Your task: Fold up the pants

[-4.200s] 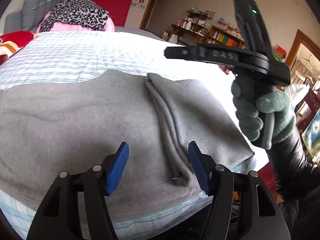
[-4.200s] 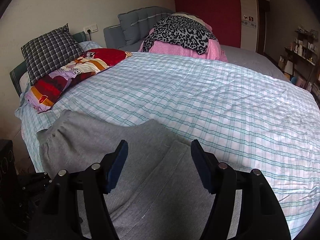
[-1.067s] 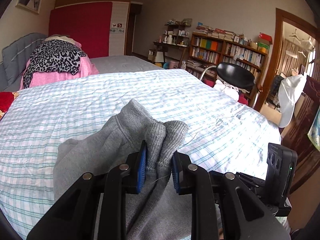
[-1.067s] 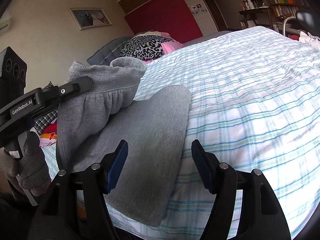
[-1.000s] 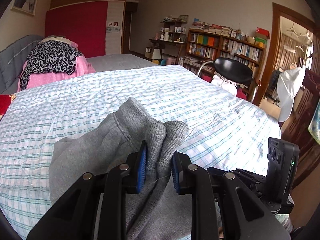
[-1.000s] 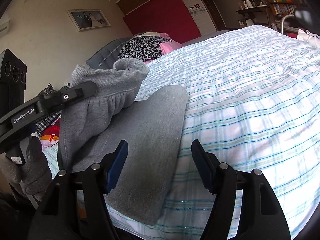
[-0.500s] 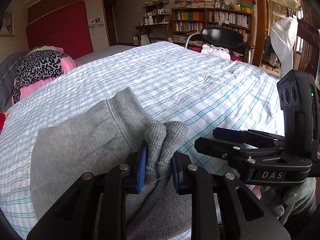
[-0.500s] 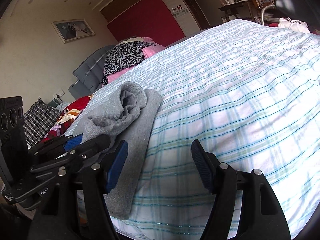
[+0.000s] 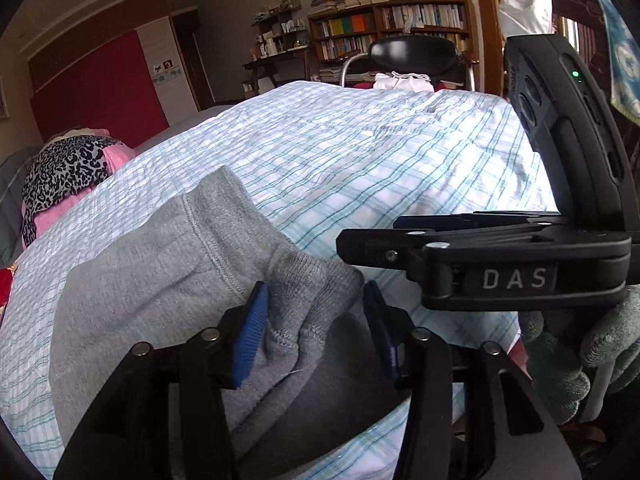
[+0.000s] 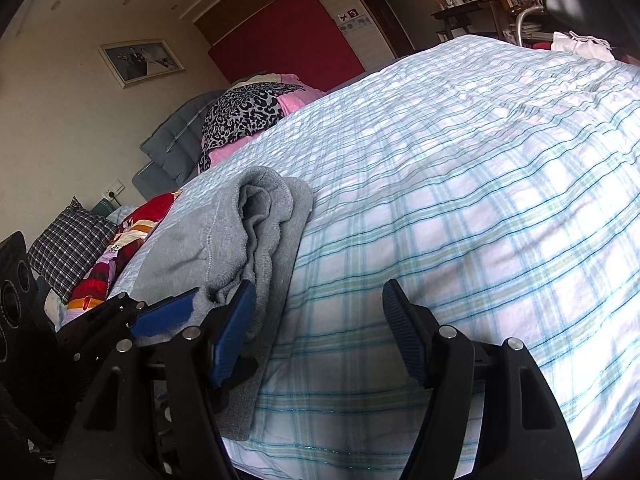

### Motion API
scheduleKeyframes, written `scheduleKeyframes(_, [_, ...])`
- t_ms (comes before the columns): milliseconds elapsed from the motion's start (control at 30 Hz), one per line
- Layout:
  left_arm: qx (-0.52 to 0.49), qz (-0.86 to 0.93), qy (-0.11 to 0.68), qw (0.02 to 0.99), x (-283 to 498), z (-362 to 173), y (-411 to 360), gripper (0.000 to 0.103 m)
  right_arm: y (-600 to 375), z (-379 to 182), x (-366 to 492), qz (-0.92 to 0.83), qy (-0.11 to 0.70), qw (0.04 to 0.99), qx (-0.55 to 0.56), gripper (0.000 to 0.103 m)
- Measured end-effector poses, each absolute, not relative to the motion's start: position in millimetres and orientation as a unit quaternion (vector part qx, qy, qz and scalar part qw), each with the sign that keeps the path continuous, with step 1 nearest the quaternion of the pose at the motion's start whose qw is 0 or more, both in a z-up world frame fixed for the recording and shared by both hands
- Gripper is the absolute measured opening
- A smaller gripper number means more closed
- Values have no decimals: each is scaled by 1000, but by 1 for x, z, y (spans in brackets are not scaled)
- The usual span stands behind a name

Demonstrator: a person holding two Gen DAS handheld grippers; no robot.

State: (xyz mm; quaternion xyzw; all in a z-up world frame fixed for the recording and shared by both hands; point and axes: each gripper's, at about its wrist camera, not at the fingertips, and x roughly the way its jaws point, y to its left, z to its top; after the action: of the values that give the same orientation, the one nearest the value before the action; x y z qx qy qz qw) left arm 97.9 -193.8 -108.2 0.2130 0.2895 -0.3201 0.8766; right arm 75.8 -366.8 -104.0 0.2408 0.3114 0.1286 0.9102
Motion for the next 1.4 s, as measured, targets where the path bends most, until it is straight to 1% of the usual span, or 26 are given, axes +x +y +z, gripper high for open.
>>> scheduleKeyframes(33, [218, -327, 284, 875, 94, -108, -195, 62, -367, -103, 75, 126, 310, 911, 241, 67])
scheduleKeyframes(167, [215, -344, 281, 870, 87, -106, -193, 62, -368, -98, 75, 120, 304, 913, 242, 67])
scheduleKeyframes(367, [138, -398, 299, 857, 86, -82, -157, 62, -356, -82, 73, 128, 288, 922, 227, 67])
scheduleKeyframes(533, [106, -356, 277, 886, 86, -58, -112, 62, -321, -61, 68, 152, 267, 936, 171, 67])
scheduleKeyframes(667, [76, -312, 282, 904, 99, -52, -77, 62, -292, -59, 74, 158, 282, 938, 123, 67])
scheduleKeyframes(767, [54, -283, 297, 910, 111, -58, -54, 62, -277, -72, 83, 143, 318, 932, 95, 67])
scheduleKeyframes(867, [43, -268, 314, 910, 118, -70, -41, 62, -274, -99, 88, 131, 361, 919, 86, 67])
scheduleKeyframes(933, [42, -267, 330, 904, 122, -80, -39, 62, -281, -111, 85, 140, 361, 917, 102, 67])
scheduleKeyframes(1067, [59, -272, 349, 895, 118, -106, -43, 63, -285, -114, 81, 143, 362, 915, 103, 67])
scheduleKeyframes(1133, [80, -269, 334, 900, 109, -112, -46, 64, -282, -111, 82, 142, 364, 916, 93, 67])
scheduleKeyframes(1233, [86, -266, 329, 902, 105, -117, -45, 64, -281, -98, 85, 146, 359, 918, 87, 67])
scheduleKeyframes(1400, [67, -269, 333, 901, 107, -112, -39, 64, -270, -56, 88, 150, 305, 939, 54, 67])
